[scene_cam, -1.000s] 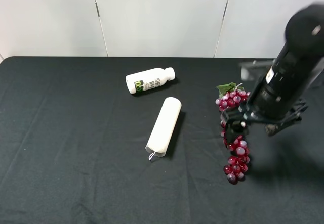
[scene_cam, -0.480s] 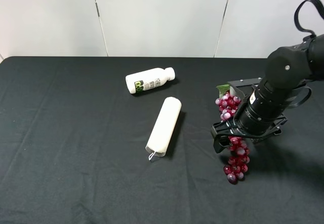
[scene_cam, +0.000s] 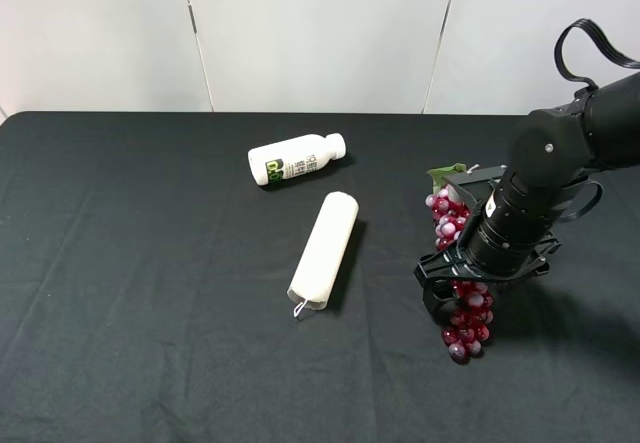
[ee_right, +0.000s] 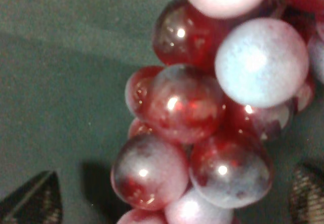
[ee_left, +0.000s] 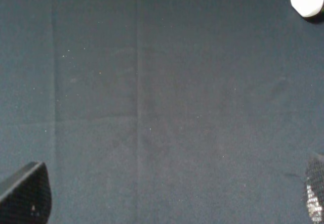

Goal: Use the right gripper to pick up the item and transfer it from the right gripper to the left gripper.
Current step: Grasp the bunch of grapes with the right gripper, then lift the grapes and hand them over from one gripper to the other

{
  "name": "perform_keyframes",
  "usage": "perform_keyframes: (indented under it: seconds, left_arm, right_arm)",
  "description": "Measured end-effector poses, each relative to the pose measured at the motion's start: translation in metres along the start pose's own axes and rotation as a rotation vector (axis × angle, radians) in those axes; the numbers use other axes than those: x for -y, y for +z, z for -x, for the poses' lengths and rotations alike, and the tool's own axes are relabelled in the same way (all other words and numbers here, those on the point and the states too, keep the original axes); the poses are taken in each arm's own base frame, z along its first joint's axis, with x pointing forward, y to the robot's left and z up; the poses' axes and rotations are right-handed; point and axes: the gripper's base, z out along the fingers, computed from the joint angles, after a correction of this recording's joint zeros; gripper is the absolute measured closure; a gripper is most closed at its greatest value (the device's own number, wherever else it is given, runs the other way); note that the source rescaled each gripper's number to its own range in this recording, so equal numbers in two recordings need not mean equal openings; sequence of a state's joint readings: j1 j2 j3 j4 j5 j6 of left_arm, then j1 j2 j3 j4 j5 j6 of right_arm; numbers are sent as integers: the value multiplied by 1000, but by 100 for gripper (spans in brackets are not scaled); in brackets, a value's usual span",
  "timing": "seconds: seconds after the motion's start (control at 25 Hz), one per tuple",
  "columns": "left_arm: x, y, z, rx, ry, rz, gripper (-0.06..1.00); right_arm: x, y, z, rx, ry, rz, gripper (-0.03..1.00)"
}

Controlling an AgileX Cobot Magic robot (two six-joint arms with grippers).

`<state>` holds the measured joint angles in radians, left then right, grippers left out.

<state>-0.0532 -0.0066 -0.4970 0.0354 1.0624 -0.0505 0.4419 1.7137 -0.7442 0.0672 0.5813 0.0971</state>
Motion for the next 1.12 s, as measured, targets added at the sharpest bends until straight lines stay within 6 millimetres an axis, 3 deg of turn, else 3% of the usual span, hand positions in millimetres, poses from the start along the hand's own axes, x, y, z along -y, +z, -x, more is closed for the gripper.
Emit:
perform_keyframes:
  seconds: [0.04,0.2,0.24,0.52,0.68,0.84,1.12]
  left_arm:
    - [0,0,0,0,0,0,-6]
    - [0,0,0,0,0,0,-6]
    - [0,0,0,0,0,0,-6]
    - [0,0,0,0,0,0,-6]
    - [0,0,0,0,0,0,-6]
    - [0,0,0,0,0,0,-6]
    - [0,0,0,0,0,0,-6]
  right_arm:
    - [0,0,0,1,-1,0,28]
    - [0,0,0,3,-2,-1,91]
    - [0,0,0,2,-1,0,95]
    - [0,-1,1,-3,-3,-2,95]
    - [-2,-15,11,-64,-11,-8,95]
    - [-4,-45,26,-78,-36,-25,95]
    - [-7,-117,45,41,-63,-41,95]
